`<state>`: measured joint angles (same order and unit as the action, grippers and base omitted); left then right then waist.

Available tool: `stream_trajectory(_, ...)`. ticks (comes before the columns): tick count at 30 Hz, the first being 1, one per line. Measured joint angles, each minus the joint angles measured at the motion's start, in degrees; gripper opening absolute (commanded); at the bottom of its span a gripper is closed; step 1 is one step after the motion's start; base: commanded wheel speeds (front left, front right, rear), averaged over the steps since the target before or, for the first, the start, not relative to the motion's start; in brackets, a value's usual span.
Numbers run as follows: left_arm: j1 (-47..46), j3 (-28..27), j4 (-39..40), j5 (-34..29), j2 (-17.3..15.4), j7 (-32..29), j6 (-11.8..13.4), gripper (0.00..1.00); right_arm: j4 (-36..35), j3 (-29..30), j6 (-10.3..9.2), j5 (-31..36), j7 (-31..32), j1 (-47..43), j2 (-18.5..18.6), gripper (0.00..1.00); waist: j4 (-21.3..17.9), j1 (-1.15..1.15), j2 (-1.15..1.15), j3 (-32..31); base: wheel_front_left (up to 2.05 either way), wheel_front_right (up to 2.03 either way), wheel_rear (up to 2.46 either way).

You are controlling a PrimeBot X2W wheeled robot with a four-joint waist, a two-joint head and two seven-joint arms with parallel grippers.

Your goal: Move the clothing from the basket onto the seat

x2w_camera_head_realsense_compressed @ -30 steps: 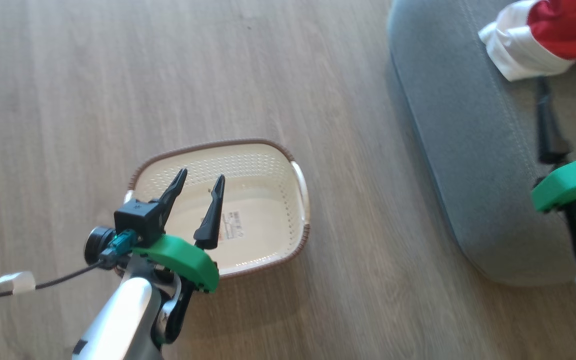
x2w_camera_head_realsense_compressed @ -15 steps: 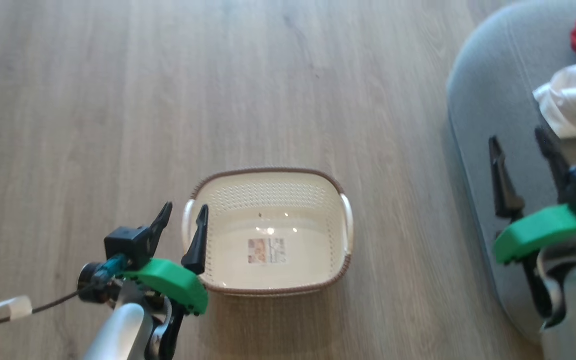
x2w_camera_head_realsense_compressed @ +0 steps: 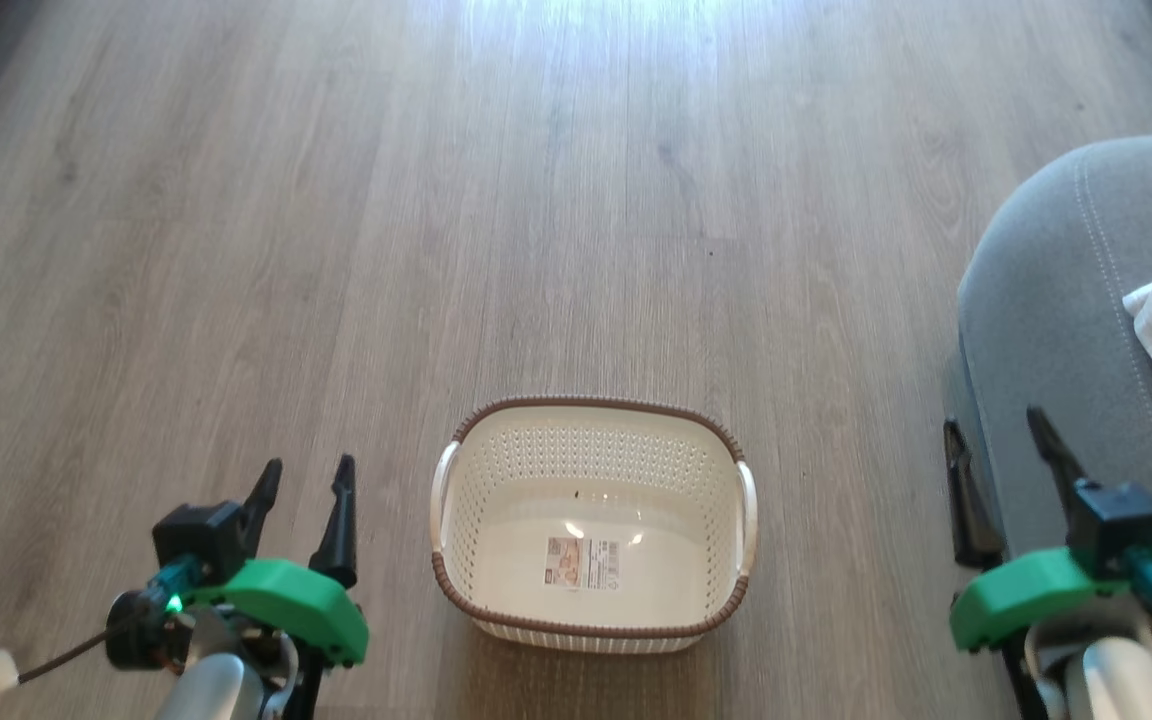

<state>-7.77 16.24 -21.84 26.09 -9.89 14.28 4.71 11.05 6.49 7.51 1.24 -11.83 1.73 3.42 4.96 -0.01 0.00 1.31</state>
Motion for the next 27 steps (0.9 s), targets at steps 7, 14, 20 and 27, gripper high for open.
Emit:
stream_trajectory(7, 2.35, -3.11, -0.66, -1.58, 0.78, 0.0, -0.56, 1.0, 5.99, 0.24, 0.0, 1.76, -1.99, -1.64, -0.79, 1.0, 0.07, 0.0, 0.0, -0.74, 0.0, 0.0, 0.0)
stream_trajectory(14, 2.58, -6.51, -0.82, -3.33, 1.49, 0.0, -1.48, 1.0, 7.62, 0.29, 0.0, 1.78, -2.38, -1.47, -0.8, 1.0, -0.67, 0.0, 0.0, -0.71, 0.0, 0.0, 0.0)
stream_trajectory(20, 2.92, -8.83, -0.82, -4.87, 2.5, 0.0, -2.07, 1.0, 7.31, 0.27, 0.0, 1.69, -2.4, -1.37, -0.8, 1.0, -0.82, 0.0, 0.0, -0.73, 0.0, 0.0, 0.0)
stream_trajectory(27, 3.13, -10.27, -1.37, -5.92, 3.18, 0.0, -3.65, 1.0, 7.11, 0.21, 0.0, 1.19, -2.4, -1.38, -0.8, 1.0, -0.67, 0.0, 0.0, -1.26, 0.0, 0.0, 0.0)
